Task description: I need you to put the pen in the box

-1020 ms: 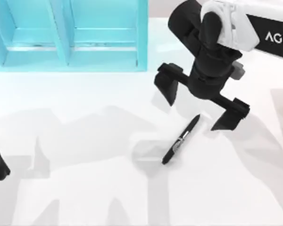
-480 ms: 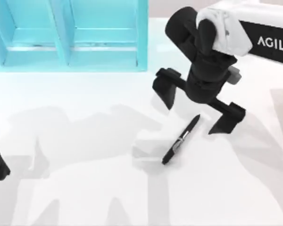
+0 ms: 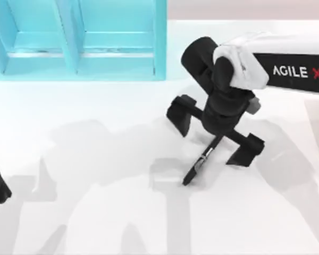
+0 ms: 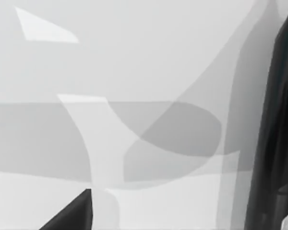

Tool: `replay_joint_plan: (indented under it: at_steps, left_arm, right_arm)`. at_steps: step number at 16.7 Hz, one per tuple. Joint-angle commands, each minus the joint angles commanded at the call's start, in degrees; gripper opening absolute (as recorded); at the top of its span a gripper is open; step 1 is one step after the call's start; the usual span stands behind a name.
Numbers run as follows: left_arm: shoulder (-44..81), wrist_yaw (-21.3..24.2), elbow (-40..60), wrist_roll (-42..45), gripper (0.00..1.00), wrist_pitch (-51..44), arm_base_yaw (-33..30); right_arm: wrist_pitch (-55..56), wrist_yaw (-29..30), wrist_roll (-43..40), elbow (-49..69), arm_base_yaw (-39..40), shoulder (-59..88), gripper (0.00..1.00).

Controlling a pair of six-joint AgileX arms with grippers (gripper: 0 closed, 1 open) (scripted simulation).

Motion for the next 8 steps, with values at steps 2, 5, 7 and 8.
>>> replay_joint_plan:
  at_steps: [2,5,7,8]
  left_arm:
    - [0.0,0.0,0.0,0.0,1.0,0.0,0.0]
    - [0.0,0.0,0.0,0.0,1.0,0.0,0.0]
    - [0.0,0.0,0.0,0.0,1.0,0.0,0.0]
    - [0.0,0.0,0.0,0.0,1.0,0.0,0.0]
  right_arm:
    - [0.05,0.0,0.01,-0.03,0.0,0.04,1.0]
    - [0.05,0.0,0.01,-0.03,0.0,0.04,0.85]
    - [0.05,0.0,0.01,-0.03,0.0,0.04,0.7]
    - [0.05,0.0,0.01,-0.03,0.0,0.04,0.62]
